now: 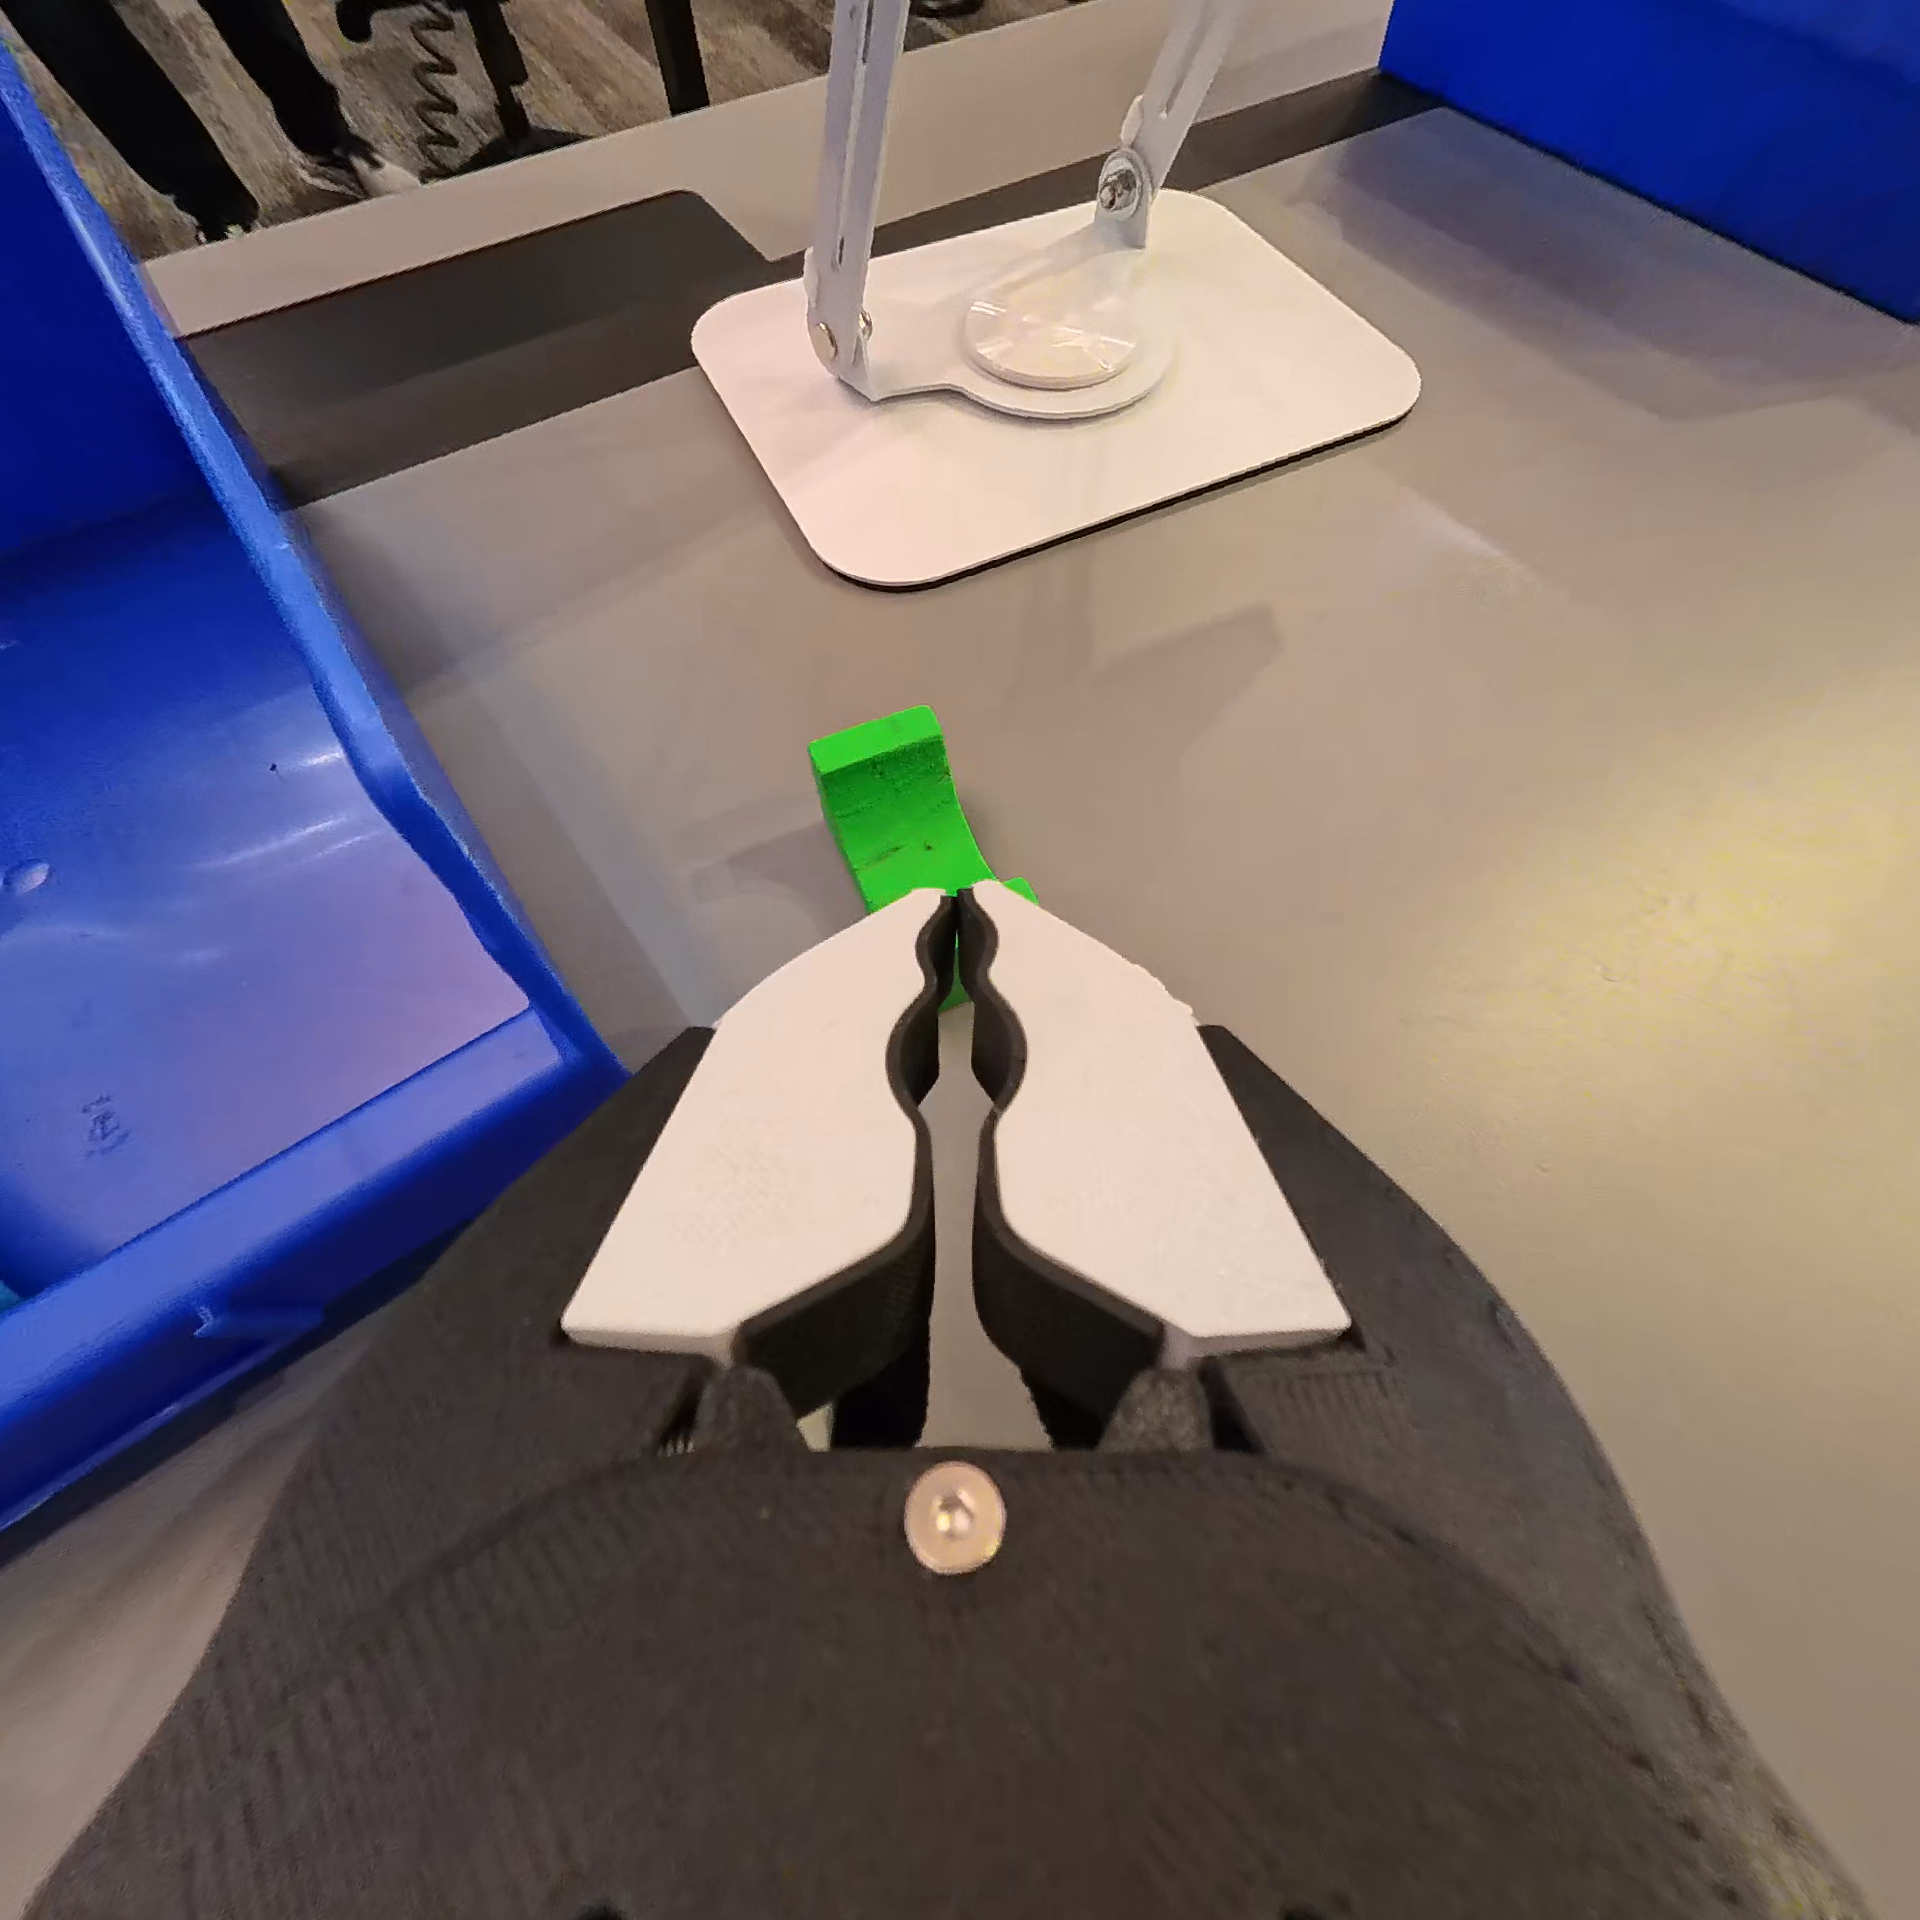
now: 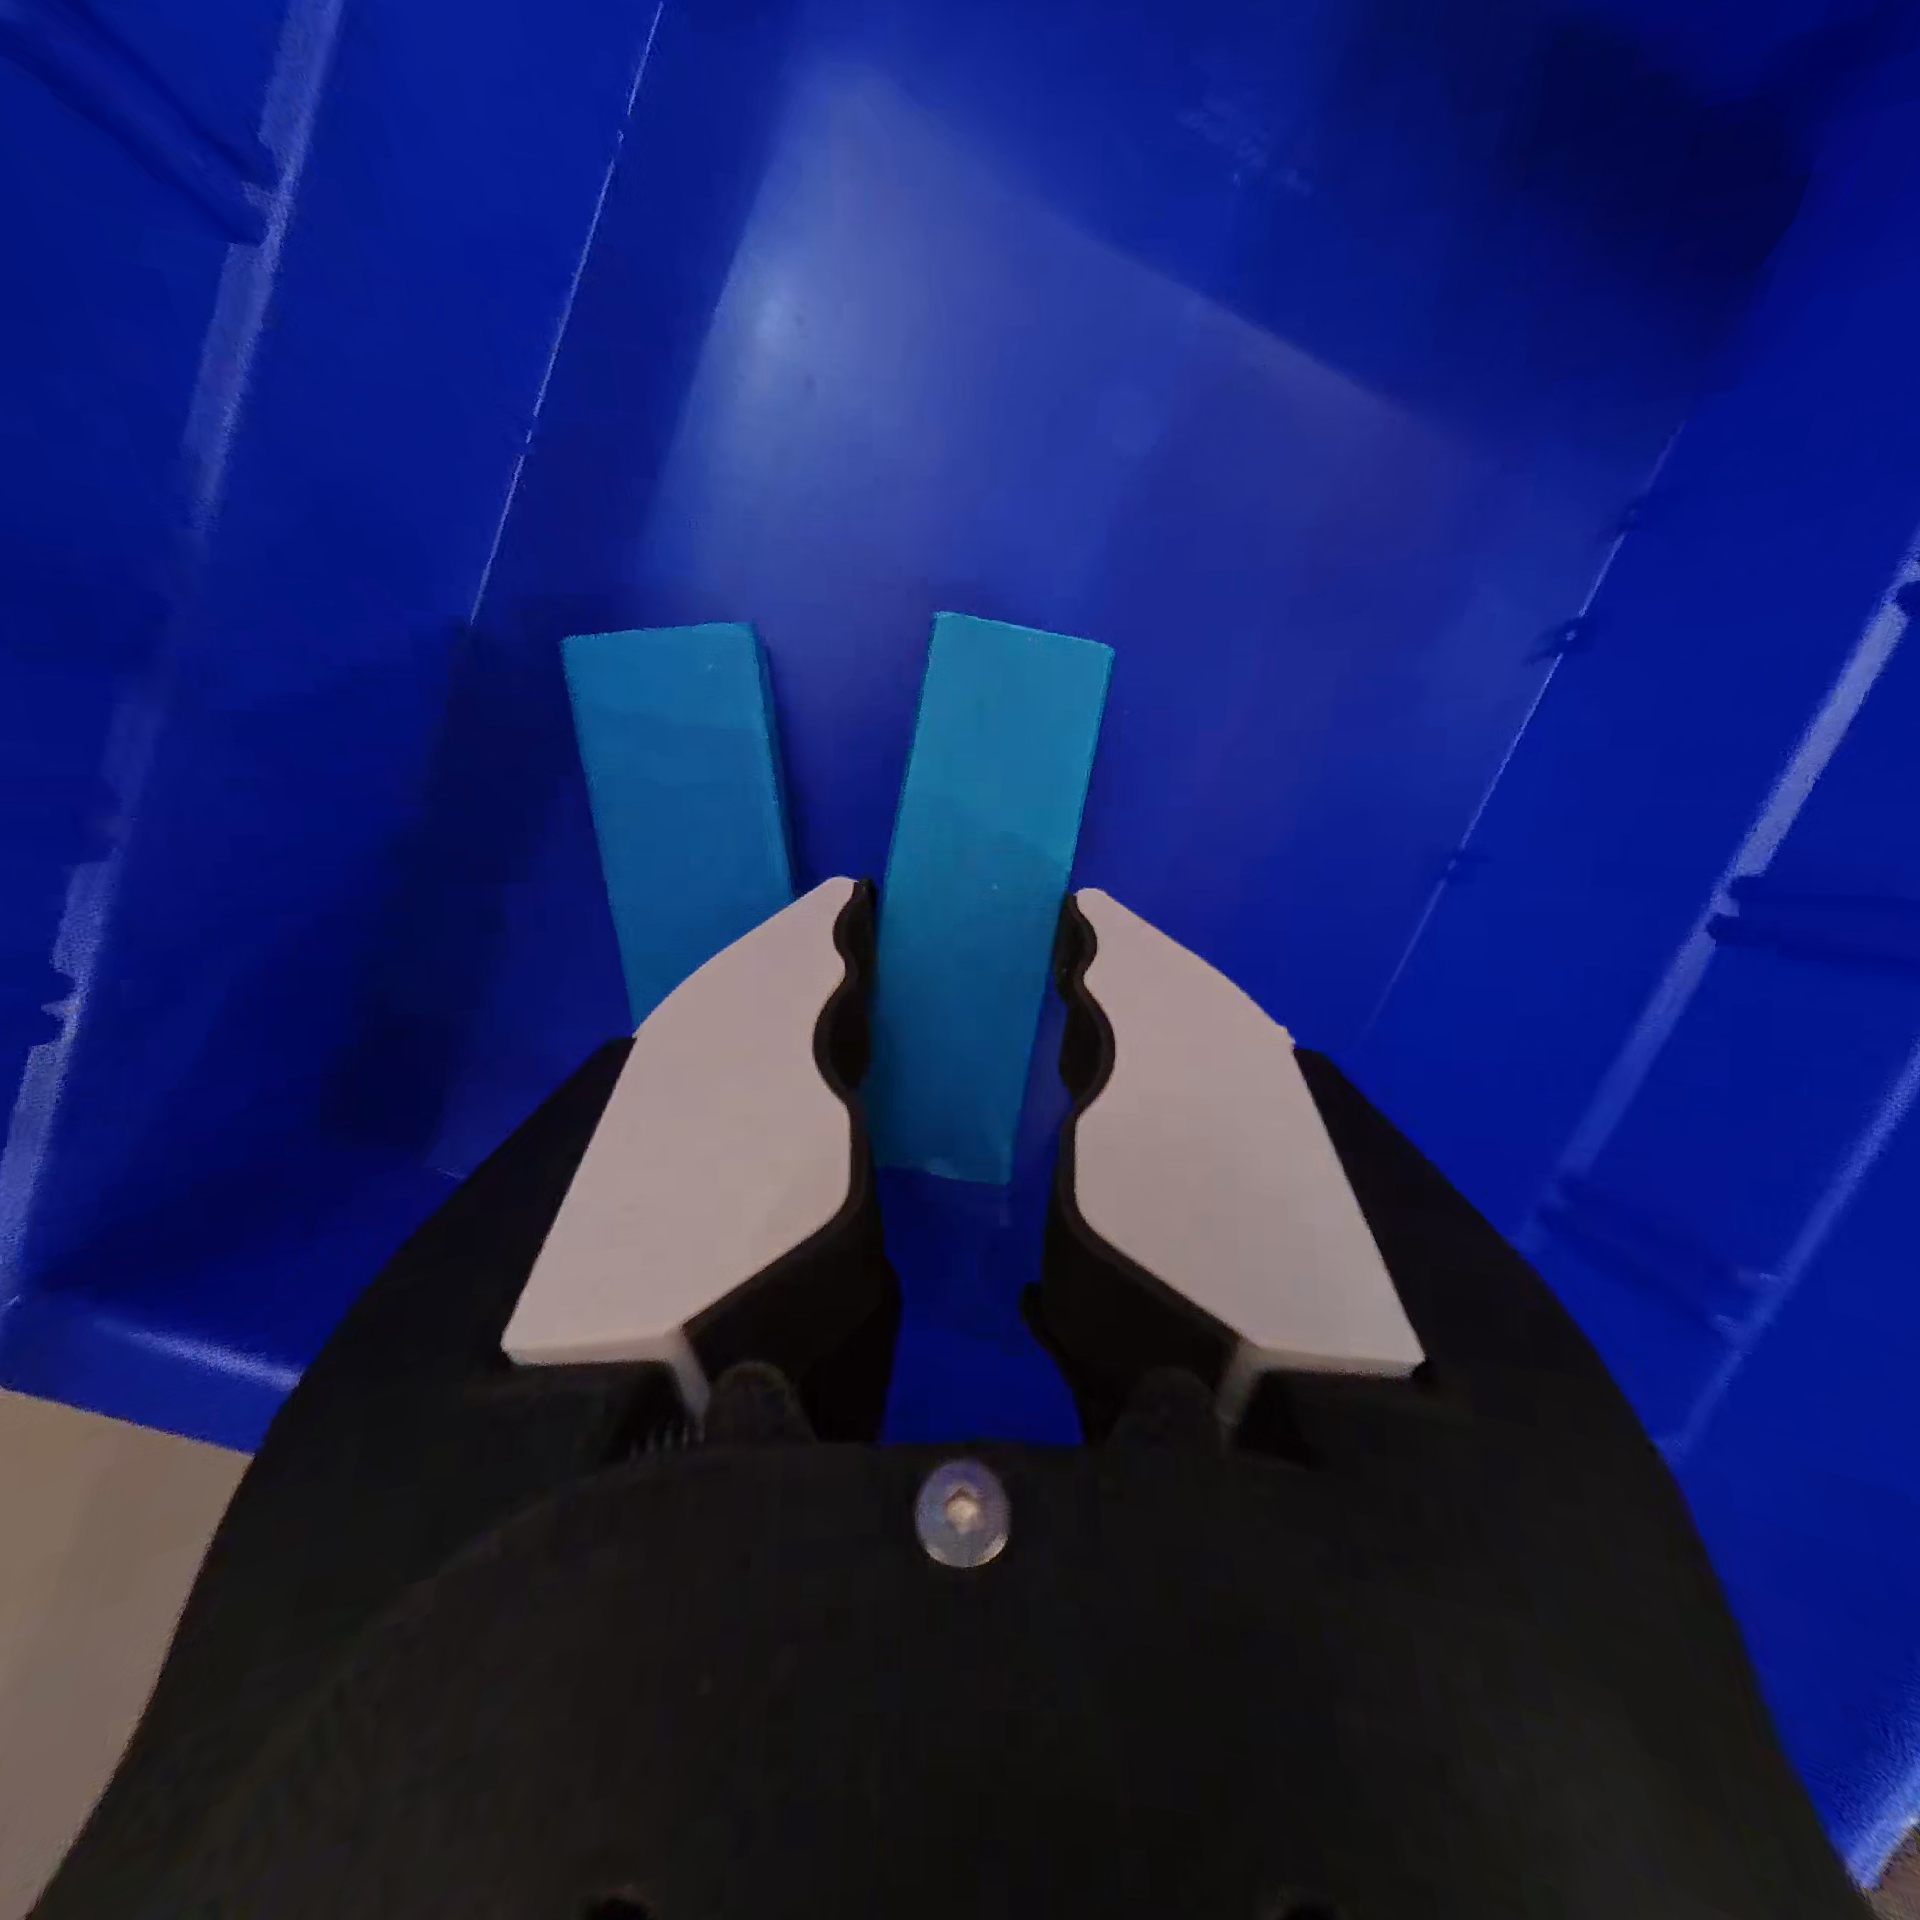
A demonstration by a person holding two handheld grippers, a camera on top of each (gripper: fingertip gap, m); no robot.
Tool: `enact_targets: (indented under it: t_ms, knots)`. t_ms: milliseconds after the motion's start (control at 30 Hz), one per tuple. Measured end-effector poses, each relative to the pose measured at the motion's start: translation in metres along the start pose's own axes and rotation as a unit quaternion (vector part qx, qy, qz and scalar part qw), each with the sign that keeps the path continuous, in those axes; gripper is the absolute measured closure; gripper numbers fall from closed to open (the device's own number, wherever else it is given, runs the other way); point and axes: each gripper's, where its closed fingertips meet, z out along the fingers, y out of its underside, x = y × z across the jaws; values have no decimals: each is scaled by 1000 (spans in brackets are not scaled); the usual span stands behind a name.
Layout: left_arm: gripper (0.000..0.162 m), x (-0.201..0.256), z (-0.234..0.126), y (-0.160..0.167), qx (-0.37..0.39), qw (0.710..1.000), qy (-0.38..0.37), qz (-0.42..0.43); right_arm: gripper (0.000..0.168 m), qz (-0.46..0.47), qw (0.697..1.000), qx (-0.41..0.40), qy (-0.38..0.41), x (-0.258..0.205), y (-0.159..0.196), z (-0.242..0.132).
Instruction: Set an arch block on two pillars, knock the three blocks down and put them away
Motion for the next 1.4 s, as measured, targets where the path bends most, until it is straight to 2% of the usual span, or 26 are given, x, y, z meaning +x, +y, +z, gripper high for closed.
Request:
enact_targets:
  t_ms: [133,167,233,300,333,400,467,533,633,733,800,867,967,1000,1133,1200,1267,1400]
  knots:
    - [162,1,1,0,-2,1000,1,2,132,-6,1000,-11,1,0,2,1]
    - [162,1,1,0,-2,1000,0,2,122,-7,1000,-5,10,2,0,-4]
    - [162,-1,-1,0,-1,1000,-3,3,121,-9,999,19,45,5,-5,-27]
    - [162,-3,-3,-2,4,1000,-7,1,122,-40,993,80,81,-14,-21,-73]
    - [162,-4,-4,-3,6,1000,-10,0,122,-60,988,120,82,-37,-32,-99]
    - [162,-7,-6,-5,10,1000,-16,-3,123,-127,967,218,46,-110,-58,-150]
    - [162,-9,-8,-8,15,1000,-21,-5,122,-191,938,287,-44,-209,-79,-178]
    - [162,-11,-10,-10,21,999,-26,-6,114,-265,917,283,-90,-296,-88,-169]
    - [162,-16,-15,-10,29,999,-36,-8,98,-345,894,243,-153,-397,-101,-117]
    - [162,-24,-21,-12,43,998,-49,-18,78,-360,880,210,-226,-466,-116,-64]
    - [162,-29,-24,-14,50,997,-51,-30,70,-372,876,196,-235,-491,-127,-32]
    - [162,-32,-27,-15,53,997,-51,-35,71,-367,874,186,-260,-511,-135,-10]
    - [162,-33,-30,-18,57,996,-55,-31,79,-370,881,160,-249,-520,-143,19]
    - [162,-33,-30,-18,57,996,-55,-30,93,-373,876,157,-260,-525,-143,21]
    - [162,-33,-32,-20,60,996,-57,-27,96,-362,869,193,-276,-528,-146,0]
    - [162,-33,-34,-21,64,996,-55,-29,96,-360,864,215,-280,-515,-139,-36]
    - [162,-31,-35,-23,68,996,-52,-31,96,-345,862,267,-257,-481,-137,-86]
    - [162,-27,-34,-23,60,997,-52,-16,96,-224,879,387,-165,-345,-144,-190]
